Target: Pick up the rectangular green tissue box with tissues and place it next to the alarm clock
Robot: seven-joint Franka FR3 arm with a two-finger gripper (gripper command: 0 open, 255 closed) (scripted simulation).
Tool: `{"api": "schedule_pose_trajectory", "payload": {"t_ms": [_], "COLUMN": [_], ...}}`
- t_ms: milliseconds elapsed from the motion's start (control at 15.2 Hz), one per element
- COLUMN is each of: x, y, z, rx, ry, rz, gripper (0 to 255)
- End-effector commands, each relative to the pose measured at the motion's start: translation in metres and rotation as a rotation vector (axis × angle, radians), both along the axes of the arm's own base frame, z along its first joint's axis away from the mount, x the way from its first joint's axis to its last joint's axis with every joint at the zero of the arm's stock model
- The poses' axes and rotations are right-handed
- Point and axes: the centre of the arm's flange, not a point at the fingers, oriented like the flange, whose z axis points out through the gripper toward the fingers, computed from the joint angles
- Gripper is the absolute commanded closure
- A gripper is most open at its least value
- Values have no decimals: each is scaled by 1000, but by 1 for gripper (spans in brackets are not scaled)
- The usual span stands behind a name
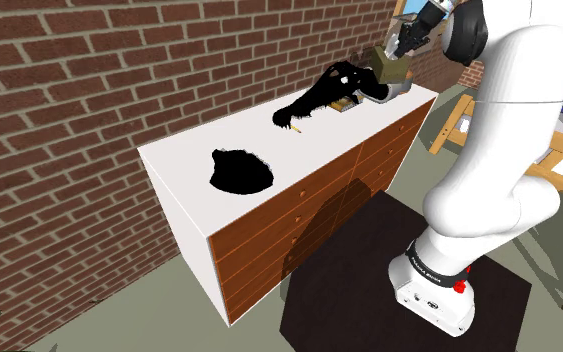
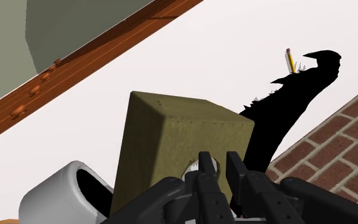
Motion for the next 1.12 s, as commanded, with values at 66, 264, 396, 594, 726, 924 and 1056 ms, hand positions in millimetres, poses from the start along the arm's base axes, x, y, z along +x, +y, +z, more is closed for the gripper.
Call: {"api": "schedule_pose_trajectory", "payload": {"t_ms": [66,264,396,594,726,924,1056], "x": [0,0,0,0,0,0,0], "y": [0,0,0,0,0,0,0], "z": [-17,-33,-43,-59,-70,-86,-96], "rx": [-1,-1,-1,-1,-1,-1,-1], "ry": [0,0,0,0,0,0,0], "rz": [0,0,0,0,0,0,0], "gripper": [255,255,255,255,255,255,255]}}
